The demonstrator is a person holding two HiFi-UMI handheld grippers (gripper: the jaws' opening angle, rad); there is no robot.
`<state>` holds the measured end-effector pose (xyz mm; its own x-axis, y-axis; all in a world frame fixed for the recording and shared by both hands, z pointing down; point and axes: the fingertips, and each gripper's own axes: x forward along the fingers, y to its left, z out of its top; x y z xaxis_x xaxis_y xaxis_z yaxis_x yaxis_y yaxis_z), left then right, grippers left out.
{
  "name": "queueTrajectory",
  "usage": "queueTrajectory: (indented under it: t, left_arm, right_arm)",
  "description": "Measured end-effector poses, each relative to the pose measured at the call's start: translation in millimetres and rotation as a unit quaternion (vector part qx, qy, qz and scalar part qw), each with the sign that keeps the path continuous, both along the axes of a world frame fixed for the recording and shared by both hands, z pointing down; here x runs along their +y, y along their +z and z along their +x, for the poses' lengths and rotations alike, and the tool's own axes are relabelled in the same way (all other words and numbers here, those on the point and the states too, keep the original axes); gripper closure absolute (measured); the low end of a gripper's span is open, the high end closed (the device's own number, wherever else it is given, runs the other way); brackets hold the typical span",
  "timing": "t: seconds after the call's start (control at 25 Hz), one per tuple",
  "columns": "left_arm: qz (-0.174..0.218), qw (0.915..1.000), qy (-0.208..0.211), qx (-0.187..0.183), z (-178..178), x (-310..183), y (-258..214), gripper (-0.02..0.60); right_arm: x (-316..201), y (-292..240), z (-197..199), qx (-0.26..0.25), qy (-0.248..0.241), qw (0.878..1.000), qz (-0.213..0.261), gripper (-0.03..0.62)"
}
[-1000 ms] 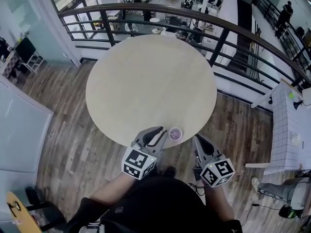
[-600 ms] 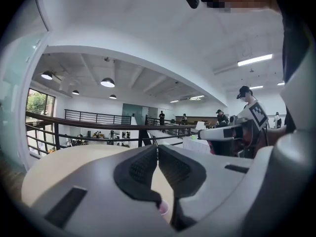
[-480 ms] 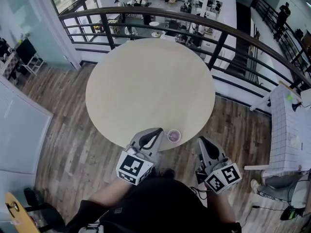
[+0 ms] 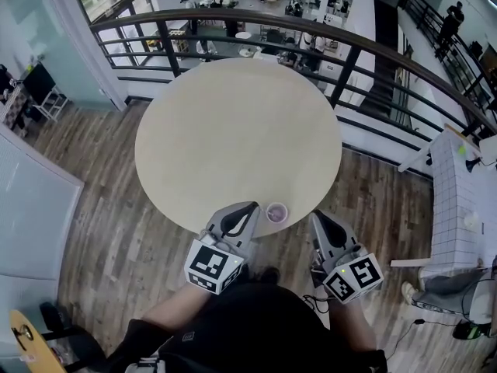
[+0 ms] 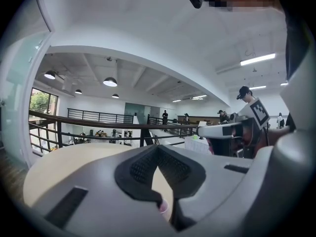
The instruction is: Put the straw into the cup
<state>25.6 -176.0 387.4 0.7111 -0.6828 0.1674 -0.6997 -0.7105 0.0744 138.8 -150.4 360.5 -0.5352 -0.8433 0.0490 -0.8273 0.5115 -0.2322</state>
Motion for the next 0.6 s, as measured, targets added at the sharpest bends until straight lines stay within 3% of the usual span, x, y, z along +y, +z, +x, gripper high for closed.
queueTrajectory:
  t: [0.6]
  left_arm:
    - [0.002, 1.0, 0.003, 0.0, 1.1, 2.2, 0.9, 0.574]
  right_arm:
    - [3.2, 6.1, 2.3, 0.004, 0.002, 1.0, -0.008, 0.576]
